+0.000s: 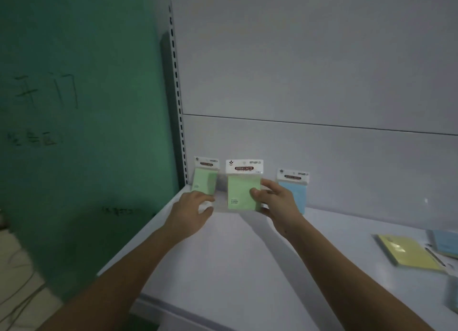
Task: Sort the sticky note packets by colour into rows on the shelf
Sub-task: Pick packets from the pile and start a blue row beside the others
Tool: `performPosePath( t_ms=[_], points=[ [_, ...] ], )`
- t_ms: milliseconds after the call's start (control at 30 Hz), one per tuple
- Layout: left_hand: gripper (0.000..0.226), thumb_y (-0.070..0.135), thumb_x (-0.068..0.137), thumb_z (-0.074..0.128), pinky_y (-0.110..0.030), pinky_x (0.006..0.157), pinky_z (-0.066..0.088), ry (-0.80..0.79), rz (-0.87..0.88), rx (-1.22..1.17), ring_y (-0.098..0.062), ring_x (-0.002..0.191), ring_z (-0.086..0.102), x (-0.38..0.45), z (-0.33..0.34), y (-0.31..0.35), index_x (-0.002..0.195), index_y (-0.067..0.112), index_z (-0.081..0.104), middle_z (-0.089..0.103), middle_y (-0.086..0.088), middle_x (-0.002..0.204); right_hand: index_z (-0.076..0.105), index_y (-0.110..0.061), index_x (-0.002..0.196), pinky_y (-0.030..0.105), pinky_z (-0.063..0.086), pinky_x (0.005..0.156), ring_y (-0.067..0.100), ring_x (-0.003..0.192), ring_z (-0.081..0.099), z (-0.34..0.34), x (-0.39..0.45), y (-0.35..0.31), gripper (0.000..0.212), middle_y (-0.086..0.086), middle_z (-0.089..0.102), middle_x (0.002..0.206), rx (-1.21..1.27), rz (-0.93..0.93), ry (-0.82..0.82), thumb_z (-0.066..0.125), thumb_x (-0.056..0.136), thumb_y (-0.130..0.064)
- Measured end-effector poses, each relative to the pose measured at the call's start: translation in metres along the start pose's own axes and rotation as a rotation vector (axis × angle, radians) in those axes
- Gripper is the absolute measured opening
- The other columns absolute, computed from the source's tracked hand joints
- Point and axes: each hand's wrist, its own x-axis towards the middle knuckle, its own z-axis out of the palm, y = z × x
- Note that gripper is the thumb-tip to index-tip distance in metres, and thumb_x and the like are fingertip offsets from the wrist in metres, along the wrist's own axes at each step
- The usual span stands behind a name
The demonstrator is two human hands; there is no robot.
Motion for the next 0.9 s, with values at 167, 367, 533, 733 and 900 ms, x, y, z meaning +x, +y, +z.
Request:
performPosePath(
  t_ms=[167,367,533,733,900],
  points=[
    [0.044,0.052,0.093,0.044,-0.033,0.111,0.028,-0.193,-0.024,0.115,-0.015,0.133,0.037,-0.018,-0.017,-0.061,0.133,0.034,0.051,0.046,0.007,0.143,0.068,-0.024,0.089,0.025,0.048,0.062,0.018,0.072,0.067,0.073,0.019,0.046,0.021,0.004,0.072,0.081,-0.033,0.021,0.151,0.070,0.082,-0.004],
    [0.061,0.065,0.088,0.025,-0.043,0.111,0.019,-0.198,0.074,0.164,-0.020,0.136,0.026,-0.027,-0.011,-0.079,0.141,0.037,0.037,0.035,0.004,0.150,0.064,-0.011,0.100,0.028,0.054,0.066,0.017,0.076,0.063,0.128,0.056,0.077,0.021,0.008,0.067,0.091,-0.234,-0.077,0.334,0.074,0.081,-0.008],
    [0.054,0.058,0.090,0.029,-0.052,0.113,0.017,-0.196,0.114,0.154,-0.028,0.133,0.027,-0.027,-0.015,-0.080,0.139,0.037,0.037,0.038,-0.004,0.144,0.066,-0.004,0.109,0.031,0.052,0.077,0.023,0.088,0.064,0.151,0.074,0.090,0.028,0.009,0.068,0.098,-0.573,-0.177,0.468,0.071,0.084,-0.016],
    [0.051,0.054,0.089,0.030,-0.052,0.107,0.022,-0.170,0.125,0.159,-0.031,0.126,0.031,-0.025,-0.014,-0.082,0.133,0.033,0.044,0.042,-0.005,0.136,0.066,-0.004,0.114,0.032,0.046,0.078,0.026,0.090,0.060,0.158,0.084,0.092,0.031,0.014,0.067,0.097,-0.800,-0.265,0.525,0.068,0.086,-0.018],
    [0.051,0.052,0.088,0.031,-0.055,0.107,0.022,-0.132,0.129,0.138,-0.033,0.122,0.033,-0.025,-0.008,-0.084,0.132,0.031,0.046,0.044,-0.006,0.132,0.064,-0.002,0.113,0.039,0.046,0.084,0.029,0.095,0.059,0.157,0.090,0.093,0.032,0.015,0.065,0.098,-0.854,-0.249,0.566,0.066,0.087,-0.018]
  ],
)
